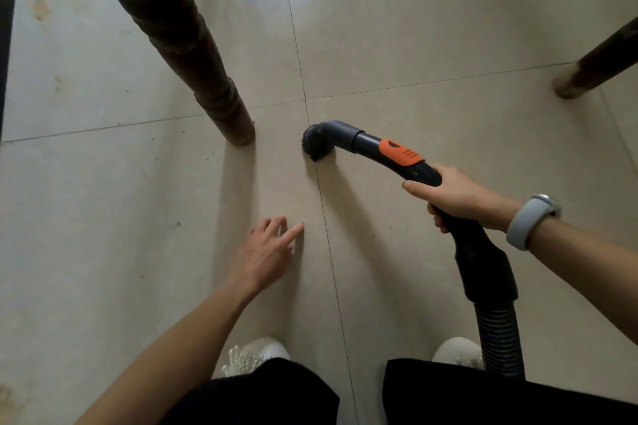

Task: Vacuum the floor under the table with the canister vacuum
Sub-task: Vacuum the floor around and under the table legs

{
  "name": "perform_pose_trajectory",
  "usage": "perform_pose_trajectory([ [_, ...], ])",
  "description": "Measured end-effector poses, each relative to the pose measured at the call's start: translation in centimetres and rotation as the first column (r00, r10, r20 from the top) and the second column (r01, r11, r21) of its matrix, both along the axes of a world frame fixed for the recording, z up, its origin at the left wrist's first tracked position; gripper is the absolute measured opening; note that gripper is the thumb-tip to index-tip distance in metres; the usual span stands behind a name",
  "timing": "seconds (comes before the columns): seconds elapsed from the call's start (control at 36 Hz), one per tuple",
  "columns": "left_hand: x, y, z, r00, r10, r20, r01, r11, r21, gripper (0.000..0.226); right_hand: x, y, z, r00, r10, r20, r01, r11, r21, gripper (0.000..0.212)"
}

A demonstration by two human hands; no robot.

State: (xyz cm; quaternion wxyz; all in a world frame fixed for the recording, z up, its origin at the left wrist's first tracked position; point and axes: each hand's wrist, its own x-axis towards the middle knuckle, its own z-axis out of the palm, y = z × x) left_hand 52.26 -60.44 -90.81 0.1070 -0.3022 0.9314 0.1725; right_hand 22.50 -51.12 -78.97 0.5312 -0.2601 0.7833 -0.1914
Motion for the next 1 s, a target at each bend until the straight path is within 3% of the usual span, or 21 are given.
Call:
perform_pose_trajectory([
  [0.28, 0.9, 0.4, -0.4, 0.989, -0.144, 0.014, 0.145, 0.987, -0.075, 0.053, -0.1, 1.2, 0.4, 1.0, -0.003, 0.03, 0.002, 1.0, 0.018, 0.02],
  [0.42, 0.4, 0.4, -0.5, 0.99, -0.138, 0.032, 0.14, 0.986, -0.095, 0.061, 0.0, 2.7, 0.4, 0.998, -0.013, 0.066, 0.009, 0.999, 0.049, 0.021],
  [0.64, 0.1, 0.1, -0.3, 0.988, -0.15, 0.027, 0.153, 0.98, -0.124, 0.049, -0.9, 4.3, 0.7, 0.99, 0.018, 0.137, -0.033, 0.994, 0.106, 0.022],
  [1.0, 0.1, 0.3, -0.7, 0.995, -0.083, 0.055, 0.088, 0.991, -0.104, 0.052, -1.5, 4.9, 0.9, 0.982, 0.079, 0.169, -0.1, 0.988, 0.118, 0.02],
])
